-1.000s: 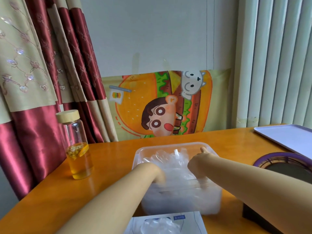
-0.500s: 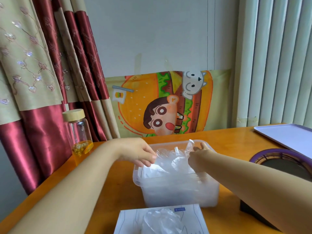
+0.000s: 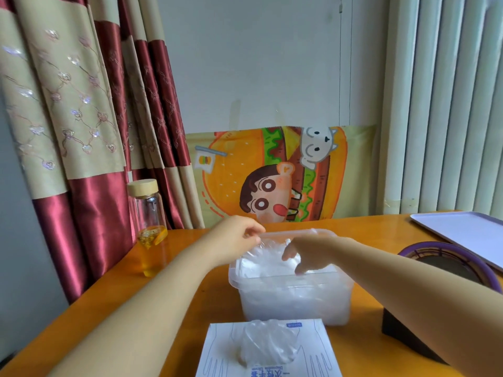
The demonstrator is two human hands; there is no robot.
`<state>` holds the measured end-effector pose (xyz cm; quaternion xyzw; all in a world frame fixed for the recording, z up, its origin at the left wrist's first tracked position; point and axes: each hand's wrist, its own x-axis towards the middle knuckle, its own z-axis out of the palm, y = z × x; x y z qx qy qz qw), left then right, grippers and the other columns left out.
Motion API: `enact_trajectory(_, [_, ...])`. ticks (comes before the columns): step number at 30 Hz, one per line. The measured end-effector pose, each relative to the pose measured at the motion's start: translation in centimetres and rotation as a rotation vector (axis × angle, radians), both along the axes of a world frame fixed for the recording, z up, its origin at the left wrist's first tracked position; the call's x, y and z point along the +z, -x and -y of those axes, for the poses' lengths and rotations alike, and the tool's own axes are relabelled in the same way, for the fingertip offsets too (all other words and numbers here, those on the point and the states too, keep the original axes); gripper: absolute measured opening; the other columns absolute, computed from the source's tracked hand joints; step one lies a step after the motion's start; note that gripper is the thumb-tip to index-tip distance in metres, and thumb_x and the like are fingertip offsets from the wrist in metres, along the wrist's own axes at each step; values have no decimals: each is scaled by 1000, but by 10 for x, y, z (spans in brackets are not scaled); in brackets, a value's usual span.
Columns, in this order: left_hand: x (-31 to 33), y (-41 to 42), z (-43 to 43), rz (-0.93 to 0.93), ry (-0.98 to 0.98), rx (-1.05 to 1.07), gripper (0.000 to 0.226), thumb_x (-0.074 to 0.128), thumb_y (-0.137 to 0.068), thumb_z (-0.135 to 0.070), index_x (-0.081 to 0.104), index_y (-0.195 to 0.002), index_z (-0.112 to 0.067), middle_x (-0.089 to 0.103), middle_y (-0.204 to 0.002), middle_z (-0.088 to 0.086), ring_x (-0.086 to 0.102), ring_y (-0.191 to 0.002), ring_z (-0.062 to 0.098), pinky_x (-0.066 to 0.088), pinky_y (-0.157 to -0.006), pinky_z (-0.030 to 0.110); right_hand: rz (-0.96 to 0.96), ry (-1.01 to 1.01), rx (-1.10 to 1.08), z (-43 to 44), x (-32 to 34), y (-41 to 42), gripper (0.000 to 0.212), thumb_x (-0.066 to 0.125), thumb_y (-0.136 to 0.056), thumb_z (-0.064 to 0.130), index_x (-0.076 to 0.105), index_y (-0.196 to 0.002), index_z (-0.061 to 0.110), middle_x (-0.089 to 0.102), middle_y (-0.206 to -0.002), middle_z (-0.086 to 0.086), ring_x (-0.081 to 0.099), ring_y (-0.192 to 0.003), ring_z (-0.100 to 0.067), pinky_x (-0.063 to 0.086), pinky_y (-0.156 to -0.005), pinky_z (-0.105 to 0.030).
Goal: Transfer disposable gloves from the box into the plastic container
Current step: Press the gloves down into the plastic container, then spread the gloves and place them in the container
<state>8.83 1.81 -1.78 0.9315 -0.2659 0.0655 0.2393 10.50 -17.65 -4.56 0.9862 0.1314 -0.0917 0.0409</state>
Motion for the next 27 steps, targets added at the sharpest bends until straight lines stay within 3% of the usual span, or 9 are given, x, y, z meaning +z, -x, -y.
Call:
enact_trajectory(4, [-17, -21, 29, -123, -219, -98, 33, 53, -96, -22, 61, -128, -23, 61, -130, -8, 55, -116, 9, 42, -97, 23, -232, 23, -14, -3, -22, -22, 50, 57, -93, 33, 43, -141, 29, 41, -146, 0, 47, -125, -25, 40, -106, -36])
enact_trajectory(8, [-35, -43, 47, -288, -549, -69, 37, 50, -95, -27, 61, -130, -21, 57, -135, -3, 54, -119, 21, 44, -101, 35, -298, -31, -17, 0, -27, -25, 51, 58, -93, 36, 44, -141, 27, 40, -147, 1, 44, -127, -23, 38, -107, -32])
enact_trajectory(13, [-40, -50, 52, -285, -654, -32, 32, 51, -93, -21, 64, -122, -13, 64, -120, 3, 59, -105, 25, 50, -90, 36, -159, -376, -46, 22, -5, -16, 38, 60, -92, 16, 57, -130, 21, 55, -135, 3, 60, -97, -12, 52, -80, -19])
enact_trajectory(16, [-36, -52, 45, -224, -545, -30, 20, 49, -94, -20, 67, -96, -12, 64, -89, -4, 57, -86, 21, 47, -77, 31, 7, -481, -43, 33, 11, -9, 30, 59, -91, 13, 66, -119, 21, 68, -116, 2, 67, -91, -13, 54, -73, -17])
enact_trajectory(17, [-33, -50, 41, -204, -488, -33, 19, 50, -94, -21, 68, -94, -13, 64, -89, -6, 57, -86, 20, 48, -78, 31, 81, -469, -17, 35, 15, -4, 27, 59, -91, 14, 68, -116, 22, 70, -109, 3, 68, -87, -11, 54, -73, -18])
enact_trajectory(20, [-21, -33, 22, -160, -232, -29, 27, 52, -97, -22, 68, -117, -18, 64, -122, -9, 61, -109, 18, 48, -95, 33, 263, -489, 97, 27, 31, 21, 21, 61, -90, 18, 71, -107, 26, 72, -99, 10, 67, -80, 0, 51, -72, -11])
enact_trajectory(23, [-16, 1, 0, -81, 62, -27, 31, 52, -98, -20, 62, -127, -24, 60, -121, -13, 55, -108, 4, 40, -89, 16, 219, -500, 231, 1, 36, 63, 18, 64, -89, 21, 72, -104, 24, 69, -90, 14, 62, -74, 8, 46, -66, -3])
enact_trajectory(27, [-33, 49, -25, -11, 223, -17, 24, 54, -96, -21, 64, -116, -31, 62, -110, -21, 59, -100, 1, 43, -77, 6, 53, -343, 289, -29, 5, 104, 29, 65, -87, 33, 65, -116, 30, 66, -115, 16, 59, -89, 5, 37, -65, 3])
